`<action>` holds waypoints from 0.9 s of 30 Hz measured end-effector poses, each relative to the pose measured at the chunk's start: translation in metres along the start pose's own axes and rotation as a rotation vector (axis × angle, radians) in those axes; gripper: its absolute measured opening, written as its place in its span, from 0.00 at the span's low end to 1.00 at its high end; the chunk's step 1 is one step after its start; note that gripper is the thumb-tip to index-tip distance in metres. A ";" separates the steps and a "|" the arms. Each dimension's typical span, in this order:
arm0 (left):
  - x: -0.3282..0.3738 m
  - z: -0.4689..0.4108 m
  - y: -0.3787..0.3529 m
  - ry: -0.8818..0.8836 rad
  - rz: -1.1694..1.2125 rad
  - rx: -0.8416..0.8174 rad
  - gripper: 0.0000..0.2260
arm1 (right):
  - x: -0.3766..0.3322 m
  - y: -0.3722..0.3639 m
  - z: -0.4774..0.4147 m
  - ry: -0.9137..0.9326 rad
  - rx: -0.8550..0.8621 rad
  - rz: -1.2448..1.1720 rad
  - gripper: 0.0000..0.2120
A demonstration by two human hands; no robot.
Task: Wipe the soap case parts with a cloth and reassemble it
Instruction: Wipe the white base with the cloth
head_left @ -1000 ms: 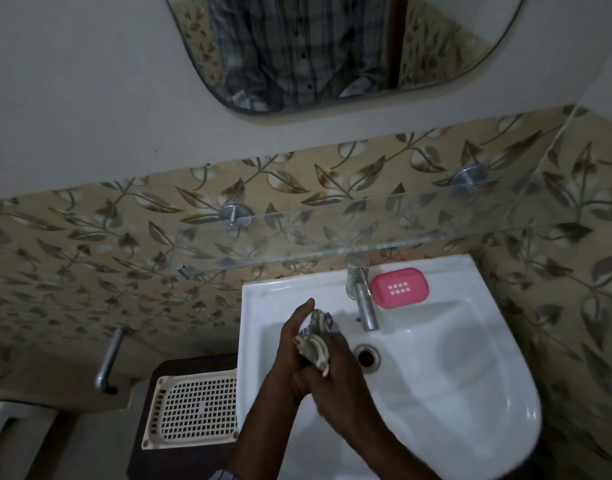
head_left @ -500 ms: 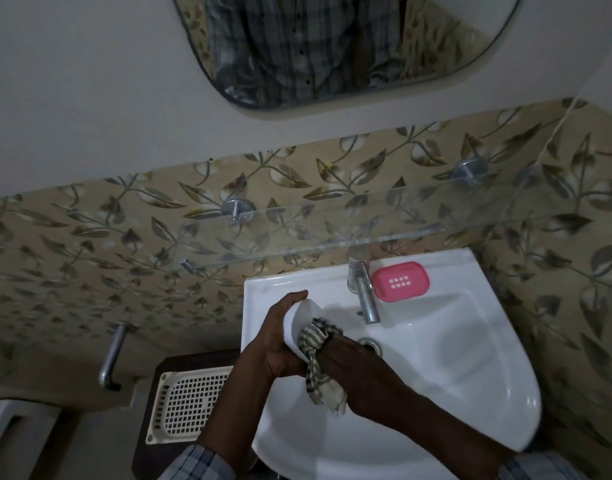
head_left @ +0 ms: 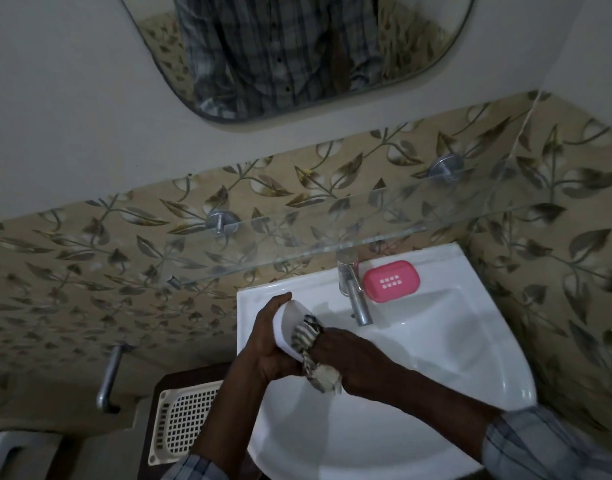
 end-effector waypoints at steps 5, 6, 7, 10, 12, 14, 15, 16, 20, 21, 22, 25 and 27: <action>-0.016 -0.004 -0.005 -0.108 -0.004 0.019 0.18 | 0.007 -0.004 -0.016 -0.630 -0.076 -0.462 0.11; -0.020 -0.006 -0.001 -0.172 0.061 -0.022 0.18 | 0.007 -0.007 -0.020 -0.792 -0.090 -0.670 0.10; -0.019 -0.006 0.006 -0.297 0.111 -0.072 0.17 | 0.009 -0.009 -0.025 -0.917 -0.072 -0.866 0.11; -0.007 -0.003 0.008 -0.724 -0.107 -0.146 0.27 | 0.008 -0.003 -0.031 -1.055 -0.010 -1.294 0.14; -0.008 -0.002 -0.001 -0.770 -0.199 -0.243 0.38 | 0.002 0.005 -0.034 -0.936 -0.063 -1.262 0.13; -0.011 -0.005 0.003 -0.673 -0.143 -0.282 0.42 | 0.003 0.009 -0.031 -0.820 -0.116 -0.980 0.12; -0.011 -0.009 0.010 -0.552 -0.050 -0.259 0.44 | 0.006 0.016 -0.032 -0.757 -0.114 -0.814 0.09; -0.011 -0.013 0.014 -0.378 0.061 -0.243 0.48 | 0.007 0.023 -0.034 -0.620 -0.100 -0.663 0.08; 0.003 -0.011 0.004 -0.066 0.156 -0.237 0.47 | -0.009 0.021 -0.030 -0.115 -0.222 -0.213 0.16; 0.003 -0.012 0.000 -0.072 0.127 -0.199 0.45 | -0.011 0.017 -0.027 -0.125 -0.251 -0.177 0.16; 0.000 -0.014 0.000 -0.100 0.071 -0.139 0.44 | -0.011 0.012 -0.025 -0.202 -0.262 -0.205 0.16; -0.008 -0.015 0.009 -0.328 -0.066 0.048 0.39 | -0.002 0.004 -0.023 -0.784 -0.174 -0.825 0.11; -0.013 -0.010 0.006 -0.426 -0.042 0.045 0.34 | 0.004 -0.004 -0.020 -1.143 -0.010 -1.232 0.13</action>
Point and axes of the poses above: each hand's wrist, its own z-axis away from the middle knuckle, its own y-axis out of the back of the hand, x = y × z, the point moved 6 cm from there along -z, towards the middle knuckle, and after that the axes turned 11 degrees about z, right-handed, at the moved point
